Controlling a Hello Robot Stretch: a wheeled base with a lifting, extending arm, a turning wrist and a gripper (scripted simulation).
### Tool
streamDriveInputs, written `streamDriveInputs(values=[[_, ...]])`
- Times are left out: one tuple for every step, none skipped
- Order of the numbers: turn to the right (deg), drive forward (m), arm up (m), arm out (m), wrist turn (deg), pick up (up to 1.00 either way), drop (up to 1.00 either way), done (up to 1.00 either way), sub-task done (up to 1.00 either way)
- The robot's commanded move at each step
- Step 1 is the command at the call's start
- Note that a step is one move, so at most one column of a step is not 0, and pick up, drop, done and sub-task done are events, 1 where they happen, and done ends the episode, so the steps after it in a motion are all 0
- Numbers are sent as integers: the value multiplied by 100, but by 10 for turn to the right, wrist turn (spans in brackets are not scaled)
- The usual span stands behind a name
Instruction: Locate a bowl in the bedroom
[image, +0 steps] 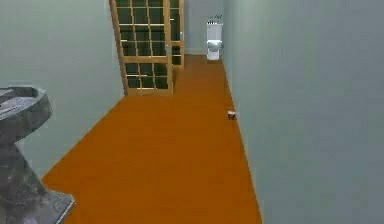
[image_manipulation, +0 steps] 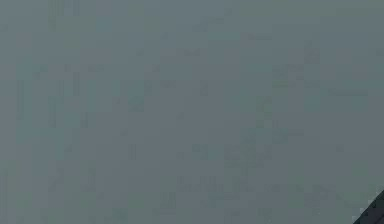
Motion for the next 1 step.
streamDriveInputs(values=[[0,100,0,0,0,0,0,0,0]])
